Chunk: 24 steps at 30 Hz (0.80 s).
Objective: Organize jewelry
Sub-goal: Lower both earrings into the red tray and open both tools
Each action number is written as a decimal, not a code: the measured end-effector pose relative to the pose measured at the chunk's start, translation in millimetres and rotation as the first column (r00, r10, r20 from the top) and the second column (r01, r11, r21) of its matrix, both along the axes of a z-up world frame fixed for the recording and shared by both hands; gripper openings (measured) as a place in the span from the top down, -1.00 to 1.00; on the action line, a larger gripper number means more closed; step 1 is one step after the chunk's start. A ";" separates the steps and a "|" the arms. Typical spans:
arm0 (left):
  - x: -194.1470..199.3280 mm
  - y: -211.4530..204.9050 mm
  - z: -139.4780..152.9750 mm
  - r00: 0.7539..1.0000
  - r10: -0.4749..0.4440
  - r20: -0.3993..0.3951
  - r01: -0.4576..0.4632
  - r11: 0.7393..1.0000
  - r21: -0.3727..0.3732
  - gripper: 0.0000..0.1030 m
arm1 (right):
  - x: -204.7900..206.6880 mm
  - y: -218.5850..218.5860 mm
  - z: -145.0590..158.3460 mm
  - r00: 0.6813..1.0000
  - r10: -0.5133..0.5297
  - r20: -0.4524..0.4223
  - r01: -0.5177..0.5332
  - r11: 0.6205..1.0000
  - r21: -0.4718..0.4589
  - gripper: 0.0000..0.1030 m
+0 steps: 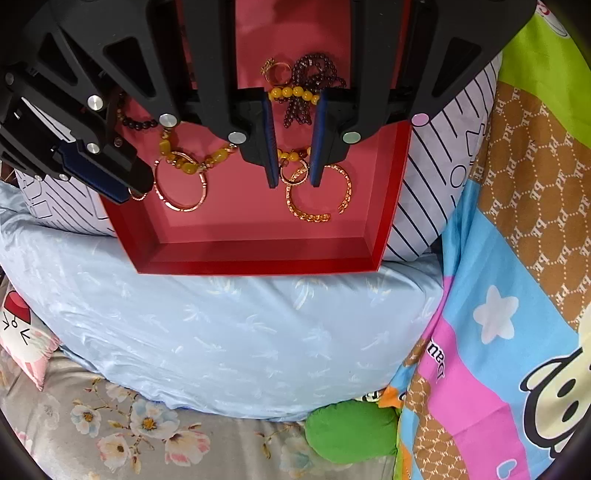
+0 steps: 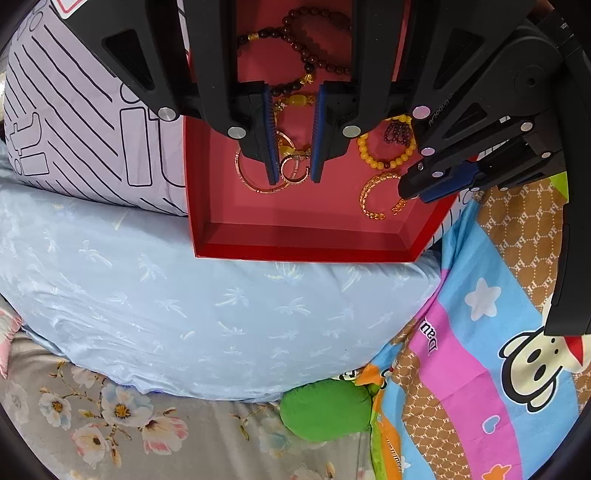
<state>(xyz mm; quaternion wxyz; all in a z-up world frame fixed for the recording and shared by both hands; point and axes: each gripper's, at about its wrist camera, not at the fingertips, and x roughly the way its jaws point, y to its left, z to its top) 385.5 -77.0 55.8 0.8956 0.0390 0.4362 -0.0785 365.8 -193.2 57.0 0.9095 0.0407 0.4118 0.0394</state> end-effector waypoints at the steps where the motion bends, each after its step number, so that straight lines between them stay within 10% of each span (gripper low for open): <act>1: 1.5 0.2 -1.7 1.000 0.001 -0.004 -0.001 1.000 -0.001 0.68 | 1.1 -0.2 -1.4 1.000 -0.001 -0.002 0.001 1.000 0.000 0.69; 24: -6.3 2.9 -4.3 1.000 0.024 -0.016 -0.024 1.000 -0.003 0.32 | -9.4 1.7 -3.0 1.000 -0.013 0.005 0.013 1.000 0.001 0.63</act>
